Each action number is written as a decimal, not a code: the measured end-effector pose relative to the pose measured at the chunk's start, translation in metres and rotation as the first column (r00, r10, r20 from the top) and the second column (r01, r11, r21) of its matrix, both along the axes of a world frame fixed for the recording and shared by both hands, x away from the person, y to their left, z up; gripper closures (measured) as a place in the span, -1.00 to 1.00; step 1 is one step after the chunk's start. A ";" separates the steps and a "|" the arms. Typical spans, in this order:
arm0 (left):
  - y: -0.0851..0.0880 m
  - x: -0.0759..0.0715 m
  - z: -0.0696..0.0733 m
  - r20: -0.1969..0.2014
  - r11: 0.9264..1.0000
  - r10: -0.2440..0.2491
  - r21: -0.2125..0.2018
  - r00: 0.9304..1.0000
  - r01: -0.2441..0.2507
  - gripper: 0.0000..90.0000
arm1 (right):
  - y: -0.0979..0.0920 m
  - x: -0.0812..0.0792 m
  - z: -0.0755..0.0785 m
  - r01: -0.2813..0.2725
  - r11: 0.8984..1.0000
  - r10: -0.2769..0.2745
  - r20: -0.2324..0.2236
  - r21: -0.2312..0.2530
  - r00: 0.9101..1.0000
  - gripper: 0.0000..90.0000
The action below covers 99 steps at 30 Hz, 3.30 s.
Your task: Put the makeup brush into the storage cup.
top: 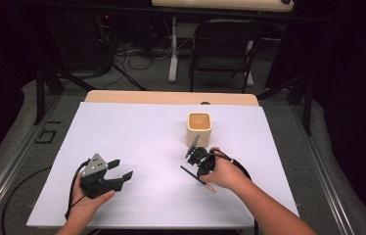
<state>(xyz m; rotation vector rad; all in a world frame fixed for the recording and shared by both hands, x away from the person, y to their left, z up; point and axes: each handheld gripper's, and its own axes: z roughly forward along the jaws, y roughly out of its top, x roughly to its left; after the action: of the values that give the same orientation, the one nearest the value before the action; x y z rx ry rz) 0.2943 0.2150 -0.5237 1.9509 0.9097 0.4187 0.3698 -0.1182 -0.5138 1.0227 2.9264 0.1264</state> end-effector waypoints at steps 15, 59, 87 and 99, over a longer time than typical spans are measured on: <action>0.000 0.000 0.000 -0.003 1.000 0.000 0.005 1.000 0.000 -0.27 | 0.004 -0.002 -0.005 -0.015 1.000 0.015 -0.016 -0.007 1.000 0.76; -0.001 0.000 -0.001 -0.003 1.000 -0.006 0.006 1.000 0.006 -0.26 | 0.007 -0.002 -0.010 -0.010 1.000 0.010 -0.044 -0.017 0.999 0.85; -0.026 -0.005 0.004 0.082 0.986 -0.066 0.161 0.994 0.052 -0.19 | 0.021 -0.011 0.033 -0.105 0.994 0.106 -0.011 0.006 0.994 0.86; -0.052 -0.001 0.018 0.145 0.950 -0.154 0.293 0.977 0.107 -0.11 | 0.025 -0.011 0.046 -0.126 0.992 0.126 0.002 0.027 0.992 0.86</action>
<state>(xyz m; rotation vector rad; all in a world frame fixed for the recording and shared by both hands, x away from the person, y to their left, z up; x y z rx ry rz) 0.2933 0.1627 -0.5058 2.1840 0.6342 0.6539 0.3592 -0.0930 -0.4681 0.8397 2.9960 0.1701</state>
